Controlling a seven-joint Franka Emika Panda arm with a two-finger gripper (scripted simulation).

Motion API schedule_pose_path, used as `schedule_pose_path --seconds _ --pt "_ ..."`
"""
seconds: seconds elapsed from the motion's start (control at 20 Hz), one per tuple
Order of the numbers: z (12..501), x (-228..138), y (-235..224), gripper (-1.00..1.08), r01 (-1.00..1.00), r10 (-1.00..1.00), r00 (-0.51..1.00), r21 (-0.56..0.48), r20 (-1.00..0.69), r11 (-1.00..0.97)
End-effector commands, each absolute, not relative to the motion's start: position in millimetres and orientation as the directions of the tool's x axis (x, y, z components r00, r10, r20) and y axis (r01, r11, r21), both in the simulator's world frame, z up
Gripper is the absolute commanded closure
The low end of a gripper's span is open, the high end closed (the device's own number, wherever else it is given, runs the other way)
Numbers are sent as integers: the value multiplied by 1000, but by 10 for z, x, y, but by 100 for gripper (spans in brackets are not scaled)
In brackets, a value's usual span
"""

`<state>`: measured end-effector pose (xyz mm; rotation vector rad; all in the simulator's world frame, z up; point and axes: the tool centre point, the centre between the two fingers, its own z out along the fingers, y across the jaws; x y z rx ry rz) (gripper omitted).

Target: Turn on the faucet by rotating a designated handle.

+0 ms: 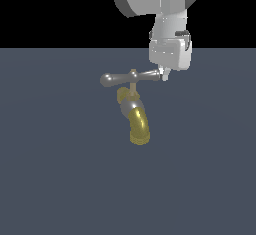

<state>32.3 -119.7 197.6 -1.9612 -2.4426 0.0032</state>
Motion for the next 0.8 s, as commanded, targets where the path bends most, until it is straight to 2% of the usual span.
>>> schedule_pose_path --seconds 0.0,0.6,0.75 --pt "1979 436 -1186 108 976 976 -218 0 0 218" --pt "1980 768 -1159 108 976 976 -218 0 0 218" --pt "1965 732 -1241 108 979 979 -201 -7 -3 201"
